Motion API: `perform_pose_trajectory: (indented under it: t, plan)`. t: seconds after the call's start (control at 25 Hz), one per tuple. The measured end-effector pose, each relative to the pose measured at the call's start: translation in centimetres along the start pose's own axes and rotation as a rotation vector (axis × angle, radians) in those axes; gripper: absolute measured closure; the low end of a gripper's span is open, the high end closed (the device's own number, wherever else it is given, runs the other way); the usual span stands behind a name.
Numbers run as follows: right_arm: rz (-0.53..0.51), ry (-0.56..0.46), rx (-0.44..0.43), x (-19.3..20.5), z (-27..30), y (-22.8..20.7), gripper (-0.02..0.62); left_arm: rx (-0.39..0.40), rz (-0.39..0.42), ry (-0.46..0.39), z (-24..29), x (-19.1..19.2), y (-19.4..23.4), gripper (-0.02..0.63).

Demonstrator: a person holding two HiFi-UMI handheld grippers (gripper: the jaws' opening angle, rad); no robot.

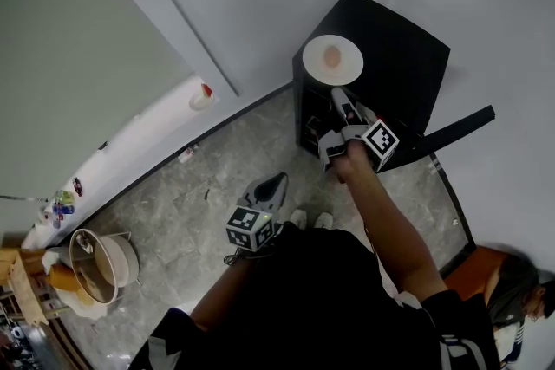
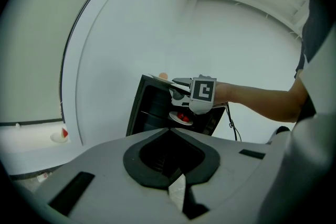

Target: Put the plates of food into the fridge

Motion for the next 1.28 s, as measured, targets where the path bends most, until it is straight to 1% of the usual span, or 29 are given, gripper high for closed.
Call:
perform_pose_trajectory:
  t: [0.24,0.44,0.56,0.6,0.64,0.92,1.28]
  plan:
    - [0.009,-0.010,0.007,-0.6,1.7,0.3,0.483,0.003,0.006,0.007,0.3,-0.2,0.7,0.584]
    - [0.054,-0.030,0.027,-1.0,2.6,-0.1,0.483,-0.001,0.006,0.007,0.6,-0.5,1.2,0.584]
    - [0.091,-0.040,0.004,-1.0,2.8,-0.2,0.483,-0.001,0.004,0.008,0.7,-0.7,1.4,0.584]
    - [0.101,-0.037,-0.011,-1.0,2.9,-0.1,0.498,-0.001,0.004,0.008,0.8,-0.7,1.5,0.584]
    - [0.104,-0.033,-0.022,-1.0,3.0,0.1,0.540,0.000,0.003,0.009,0.8,-0.7,1.5,0.584]
    - [0.073,-0.001,-0.023,-0.5,1.9,0.4,0.546,0.001,0.008,0.014,0.8,-0.7,1.1,0.584]
    - [0.059,0.113,-0.061,2.4,-0.6,1.6,0.549,0.021,0.026,0.010,0.7,-0.5,-0.4,0.584]
Point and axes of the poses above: the fingertips, and each gripper's own axes: z forward along the fingers, y to its left, x out of its underside, the point moved 4 cm from there along -z, backward along the fingers, and after that the axes turned 10 degrees about y, right-handed, at the moved point
